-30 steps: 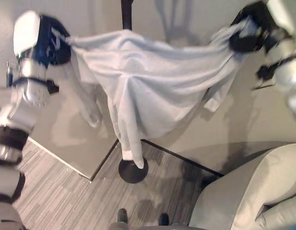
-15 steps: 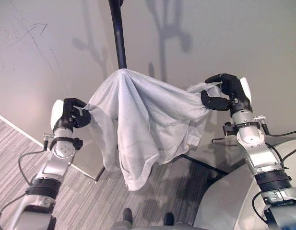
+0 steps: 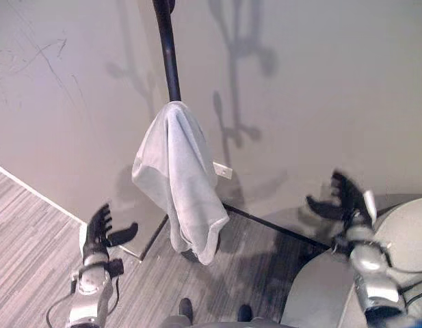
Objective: Hang the clothes on the sofa on the clothes rack.
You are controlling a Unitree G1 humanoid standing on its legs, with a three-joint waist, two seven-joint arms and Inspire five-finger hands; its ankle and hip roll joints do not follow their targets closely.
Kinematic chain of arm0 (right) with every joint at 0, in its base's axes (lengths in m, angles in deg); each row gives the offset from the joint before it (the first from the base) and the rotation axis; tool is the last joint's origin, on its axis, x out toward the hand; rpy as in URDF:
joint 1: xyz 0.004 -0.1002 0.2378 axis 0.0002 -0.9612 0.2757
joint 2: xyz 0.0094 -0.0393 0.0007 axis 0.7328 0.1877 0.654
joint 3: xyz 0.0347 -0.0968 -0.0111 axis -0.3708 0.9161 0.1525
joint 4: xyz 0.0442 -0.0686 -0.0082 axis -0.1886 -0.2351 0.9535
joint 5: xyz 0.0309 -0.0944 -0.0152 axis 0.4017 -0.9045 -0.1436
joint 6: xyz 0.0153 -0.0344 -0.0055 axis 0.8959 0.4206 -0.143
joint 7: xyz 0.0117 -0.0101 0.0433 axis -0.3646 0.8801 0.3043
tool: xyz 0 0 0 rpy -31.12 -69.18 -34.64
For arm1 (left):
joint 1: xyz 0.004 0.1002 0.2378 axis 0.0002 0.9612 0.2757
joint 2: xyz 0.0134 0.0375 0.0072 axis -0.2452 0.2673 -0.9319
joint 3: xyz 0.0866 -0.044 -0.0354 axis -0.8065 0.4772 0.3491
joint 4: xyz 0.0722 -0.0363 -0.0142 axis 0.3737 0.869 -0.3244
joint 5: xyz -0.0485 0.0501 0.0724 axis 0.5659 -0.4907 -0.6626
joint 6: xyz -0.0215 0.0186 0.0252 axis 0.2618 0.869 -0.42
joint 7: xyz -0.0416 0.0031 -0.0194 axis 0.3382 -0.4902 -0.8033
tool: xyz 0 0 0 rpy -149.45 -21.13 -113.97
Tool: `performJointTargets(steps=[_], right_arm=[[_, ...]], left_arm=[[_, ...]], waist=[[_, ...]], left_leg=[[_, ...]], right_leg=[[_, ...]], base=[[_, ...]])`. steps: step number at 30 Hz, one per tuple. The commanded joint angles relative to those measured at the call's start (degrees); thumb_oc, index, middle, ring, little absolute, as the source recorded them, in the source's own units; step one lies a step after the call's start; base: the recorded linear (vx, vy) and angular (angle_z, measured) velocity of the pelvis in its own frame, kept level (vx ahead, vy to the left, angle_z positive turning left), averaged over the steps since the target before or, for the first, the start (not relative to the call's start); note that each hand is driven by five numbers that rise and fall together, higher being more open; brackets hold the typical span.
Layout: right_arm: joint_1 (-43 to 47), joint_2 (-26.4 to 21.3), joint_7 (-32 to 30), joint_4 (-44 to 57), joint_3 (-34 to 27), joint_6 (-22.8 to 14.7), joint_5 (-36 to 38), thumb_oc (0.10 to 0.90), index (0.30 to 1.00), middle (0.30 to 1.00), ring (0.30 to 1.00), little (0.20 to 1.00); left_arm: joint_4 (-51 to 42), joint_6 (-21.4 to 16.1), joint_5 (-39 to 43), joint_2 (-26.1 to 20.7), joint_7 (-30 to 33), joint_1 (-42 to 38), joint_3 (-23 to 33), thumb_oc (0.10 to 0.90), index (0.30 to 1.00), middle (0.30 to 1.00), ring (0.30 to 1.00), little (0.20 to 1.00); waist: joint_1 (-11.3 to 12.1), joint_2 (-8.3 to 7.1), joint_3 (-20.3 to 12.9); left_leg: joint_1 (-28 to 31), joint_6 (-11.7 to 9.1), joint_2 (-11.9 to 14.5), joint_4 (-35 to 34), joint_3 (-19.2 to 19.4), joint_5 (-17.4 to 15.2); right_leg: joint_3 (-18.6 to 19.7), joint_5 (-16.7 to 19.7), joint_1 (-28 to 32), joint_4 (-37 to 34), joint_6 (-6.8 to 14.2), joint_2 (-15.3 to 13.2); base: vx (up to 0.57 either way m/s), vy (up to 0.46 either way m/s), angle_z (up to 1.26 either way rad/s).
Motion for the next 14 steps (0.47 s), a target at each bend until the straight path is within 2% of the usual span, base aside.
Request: performJointTargets(steps=[1, 5, 9, 14], right_arm=[[3.0, 0.3, 2.3, 0.7, 2.2, -3.0, 1.6, 0.800, 0.900, 0.900, 0.900, 0.900], [1.9, 5.0, 3.4, -12.8, 6.3, -1.7, 2.0, 0.800, 0.900, 0.900, 0.900, 0.900], [4.2, 7.3, 2.1, -27.1, 9.0, -1.5, 3.7, 0.800, 0.900, 0.900, 0.900, 0.900], [5.7, 8.9, 1.7, -42.5, 7.3, 0.0, 7.2, 0.800, 0.900, 0.900, 0.900, 0.900]], left_arm=[[0.5, -3.4, 0.1, -3.4, -2.0, -4.0, 0.3, 0.800, 0.900, 0.900, 0.900, 0.900], [8.3, -2.4, -0.7, 0.7, -5.6, -1.5, -5.5, 0.800, 0.900, 0.900, 0.900, 0.900], [20.4, -1.9, -0.1, 3.1, -7.1, -3.9, -10.0, 0.800, 0.900, 0.900, 0.900, 0.900], [28.9, -1.9, -7.3, 3.0, -8.1, -7.0, -15.9, 0.800, 0.900, 0.900, 0.900, 0.900]], waist=[[0.9, -3.25, -2.6], [0.9, -3.03, -2.1], [0.8, -2.99, -2.0], [-0.2, -2.77, -2.4]], left_leg=[[3.6, -0.7, 0.7, 0.6, 1.9, -8.5], [2.9, -0.4, 0.3, 0.6, 1.6, -8.1], [2.7, -0.4, 0.1, 0.6, 1.5, -7.9], [3.0, -0.4, 0.1, 0.6, 1.5, -8.2]], right_leg=[[-4.9, -0.2, 1.9, 0.5, 6.5, -8.6], [-5.2, 0.1, 1.5, 0.5, 6.5, -8.9], [-5.3, 0.1, 1.4, 0.5, 6.5, -8.9], [-4.9, 0.0, 1.6, 0.5, 6.4, -8.8]], base=[[0.00, 0.000, 0.00], [-0.01, 0.005, 0.01], [0.00, 0.000, 0.00], [0.00, 0.004, 0.01]])
